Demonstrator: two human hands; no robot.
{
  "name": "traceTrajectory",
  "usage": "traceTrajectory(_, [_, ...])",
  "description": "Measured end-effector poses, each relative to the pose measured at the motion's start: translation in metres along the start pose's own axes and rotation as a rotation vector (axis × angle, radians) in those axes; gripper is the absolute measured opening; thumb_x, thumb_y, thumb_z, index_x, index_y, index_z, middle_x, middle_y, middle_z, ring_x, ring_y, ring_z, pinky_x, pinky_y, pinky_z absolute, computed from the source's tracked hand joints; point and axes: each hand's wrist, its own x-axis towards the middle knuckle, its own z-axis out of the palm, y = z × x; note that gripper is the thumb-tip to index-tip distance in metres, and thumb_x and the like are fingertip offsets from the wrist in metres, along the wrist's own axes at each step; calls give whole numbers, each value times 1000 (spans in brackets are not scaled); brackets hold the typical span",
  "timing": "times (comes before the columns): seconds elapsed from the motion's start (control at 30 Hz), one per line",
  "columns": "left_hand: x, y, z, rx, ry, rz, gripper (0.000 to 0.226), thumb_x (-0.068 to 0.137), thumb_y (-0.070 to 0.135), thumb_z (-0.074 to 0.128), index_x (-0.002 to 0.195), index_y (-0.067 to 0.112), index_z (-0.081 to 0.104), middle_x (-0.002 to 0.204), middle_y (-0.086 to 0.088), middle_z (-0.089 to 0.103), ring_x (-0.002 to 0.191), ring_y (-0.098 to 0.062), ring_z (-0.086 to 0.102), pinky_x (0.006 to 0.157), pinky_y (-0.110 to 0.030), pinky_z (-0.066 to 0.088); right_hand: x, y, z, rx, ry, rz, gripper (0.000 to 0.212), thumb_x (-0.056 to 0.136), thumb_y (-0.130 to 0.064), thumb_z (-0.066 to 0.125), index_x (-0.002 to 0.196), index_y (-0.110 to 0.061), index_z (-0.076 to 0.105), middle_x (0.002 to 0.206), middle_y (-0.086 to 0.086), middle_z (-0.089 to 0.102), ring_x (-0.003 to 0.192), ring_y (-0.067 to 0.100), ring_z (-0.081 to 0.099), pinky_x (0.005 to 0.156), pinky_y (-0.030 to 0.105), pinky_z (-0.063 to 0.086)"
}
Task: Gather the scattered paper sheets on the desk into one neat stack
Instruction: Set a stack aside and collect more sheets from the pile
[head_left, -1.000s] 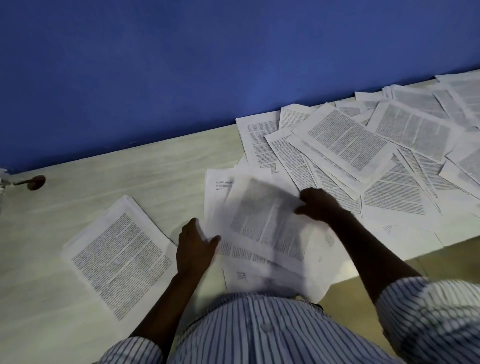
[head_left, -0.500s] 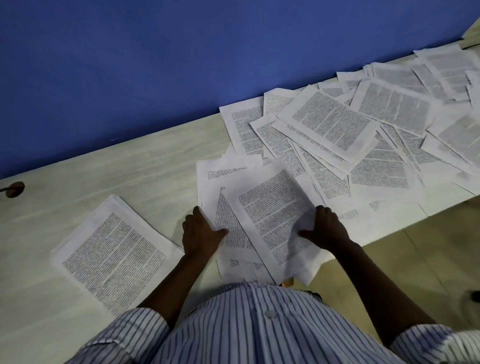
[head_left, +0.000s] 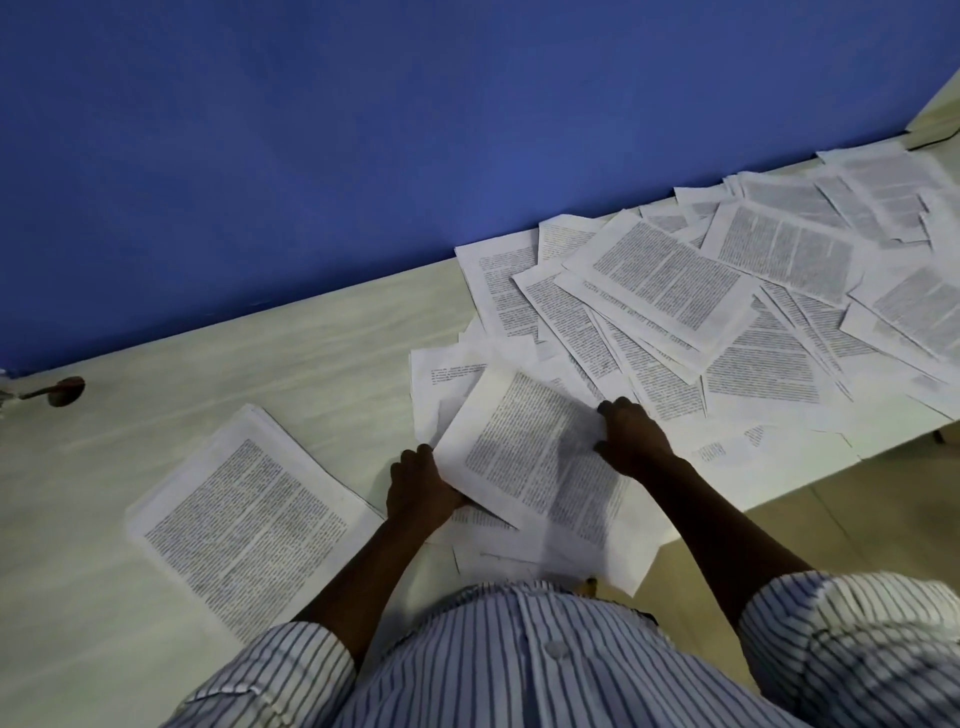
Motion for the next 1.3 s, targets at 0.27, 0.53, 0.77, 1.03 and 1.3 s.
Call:
traceTrajectory(0.27, [0,-12,-1,-357,230,130,30,83,24,76,101,11,56,104,-5,51,93,-23,57,75,-32,49,26,-45,-5,66,-74,-176,97,68,-37,89,146,-16,36,141,9,47,131,30,42,105,47,43])
traceTrajectory(0.53, [35,15,-46,-720,214,142,33,73,-17,64,87,13,57,83,4,73,78,-2,69,70,-22,54,45,-33,-5,239,-99,-84,98,61,-38,93,141,-11,44,138,11,52,126,28,49,100,35,45])
traceTrajectory(0.77, [65,64,-79,-865,68,199,34,72,-19,72,86,10,60,92,-13,73,78,-10,68,73,-18,54,53,2,-17,468,-90,48,80,63,-34,93,129,-12,53,115,3,62,105,24,60,81,28,44])
traceTrajectory(1.03, [64,45,-45,-445,226,-50,37,75,20,78,107,11,60,113,-7,64,106,-27,62,88,-36,52,39,52,-20,345,37,173,36,82,-28,78,108,-5,70,116,19,68,107,35,62,88,36,47])
traceTrajectory(1.3, [0,14,13,-65,210,-21,61,82,32,76,132,10,51,132,-11,52,124,-28,46,98,-38,47,2,59,-3,327,35,315,62,79,-37,82,119,3,55,121,26,59,111,40,59,87,41,50])
